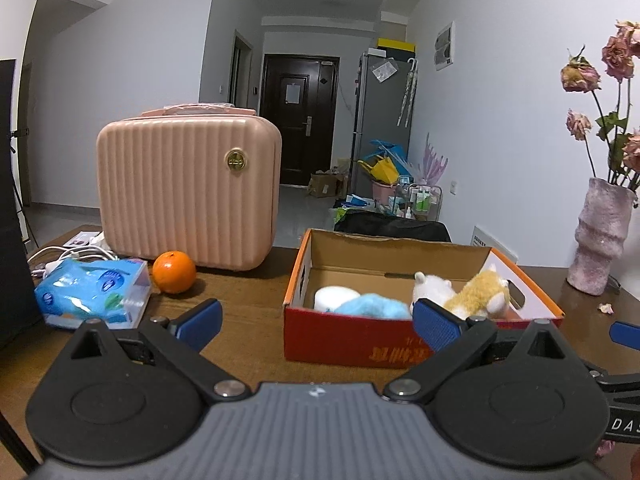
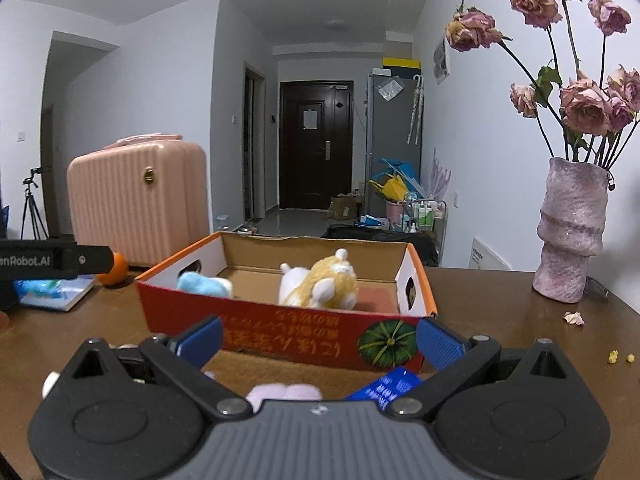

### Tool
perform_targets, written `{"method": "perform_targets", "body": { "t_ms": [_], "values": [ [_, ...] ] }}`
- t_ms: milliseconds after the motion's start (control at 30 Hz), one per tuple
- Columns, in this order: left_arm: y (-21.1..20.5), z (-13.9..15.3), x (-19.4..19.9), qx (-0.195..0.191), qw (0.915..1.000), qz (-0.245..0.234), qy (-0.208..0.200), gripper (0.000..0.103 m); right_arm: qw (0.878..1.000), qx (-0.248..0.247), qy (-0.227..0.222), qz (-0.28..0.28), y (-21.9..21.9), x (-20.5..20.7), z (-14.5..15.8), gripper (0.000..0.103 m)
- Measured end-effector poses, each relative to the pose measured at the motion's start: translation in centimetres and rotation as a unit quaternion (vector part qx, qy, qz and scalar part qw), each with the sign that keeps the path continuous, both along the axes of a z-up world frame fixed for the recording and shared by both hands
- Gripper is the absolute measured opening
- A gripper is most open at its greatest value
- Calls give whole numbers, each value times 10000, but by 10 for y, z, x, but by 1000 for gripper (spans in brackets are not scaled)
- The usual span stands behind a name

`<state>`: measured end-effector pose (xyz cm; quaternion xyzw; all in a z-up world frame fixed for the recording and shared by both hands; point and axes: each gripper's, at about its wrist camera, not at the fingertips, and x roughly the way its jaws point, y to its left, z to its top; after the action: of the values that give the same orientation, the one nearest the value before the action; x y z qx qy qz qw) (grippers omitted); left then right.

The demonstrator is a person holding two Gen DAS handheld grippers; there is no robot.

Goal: Organize soft objects
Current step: 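Withdraw both tools from the box back over the table, then lower the right gripper onto the purple drawstring bag and close it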

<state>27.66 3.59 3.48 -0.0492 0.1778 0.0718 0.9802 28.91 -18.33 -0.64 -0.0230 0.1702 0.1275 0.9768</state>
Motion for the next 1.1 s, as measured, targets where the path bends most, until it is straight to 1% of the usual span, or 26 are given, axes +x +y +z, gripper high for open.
{"method": "perform_targets", "body": {
  "t_ms": [367,667,933,1100],
  "values": [
    [6,-5,-47,32,9998,-146,95,103,9998,-127,-59,169,7,-54,-8,103],
    [12,-19,-87,98,9992,-318,231,103,9996,-147,-46,238,8,-92,-16,103],
    [21,-26,-119,142,9989,-353,258,103,9992,-256,-11,303,11,-117,-25,103],
    [26,-29,-123,103,9989,-346,298,103,9987,-383,0,348,17,-121,-30,103]
  ]
}}
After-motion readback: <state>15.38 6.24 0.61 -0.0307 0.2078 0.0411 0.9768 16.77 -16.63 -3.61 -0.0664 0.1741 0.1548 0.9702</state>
